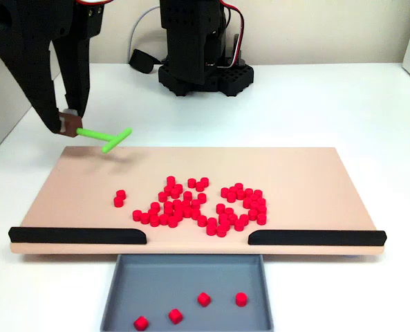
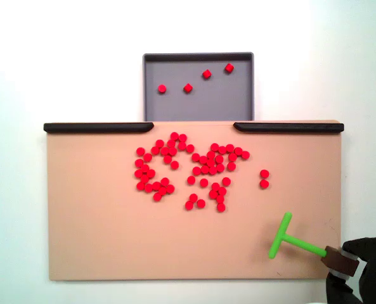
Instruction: Gather the right side granules
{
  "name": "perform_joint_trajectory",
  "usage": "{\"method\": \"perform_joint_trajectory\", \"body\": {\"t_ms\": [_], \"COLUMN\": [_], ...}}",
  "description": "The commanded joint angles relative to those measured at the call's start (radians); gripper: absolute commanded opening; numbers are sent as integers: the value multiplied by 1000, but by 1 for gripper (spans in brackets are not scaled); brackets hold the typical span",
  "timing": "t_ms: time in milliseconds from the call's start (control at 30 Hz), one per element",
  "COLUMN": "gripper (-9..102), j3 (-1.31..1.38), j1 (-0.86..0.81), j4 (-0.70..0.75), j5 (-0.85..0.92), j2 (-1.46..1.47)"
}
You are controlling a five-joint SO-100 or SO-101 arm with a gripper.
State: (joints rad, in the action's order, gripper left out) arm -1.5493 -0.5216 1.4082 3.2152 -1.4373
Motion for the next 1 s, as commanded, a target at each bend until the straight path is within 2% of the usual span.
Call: {"method": "perform_joint_trajectory", "body": {"t_ms": [0, 533, 967], "gripper": [0, 0, 0], "j3": [69, 212, 230], "j1": [-9, 15, 48], "j4": [-5, -32, -32], "j5": [218, 293, 262], "j2": [21, 190, 235]}}
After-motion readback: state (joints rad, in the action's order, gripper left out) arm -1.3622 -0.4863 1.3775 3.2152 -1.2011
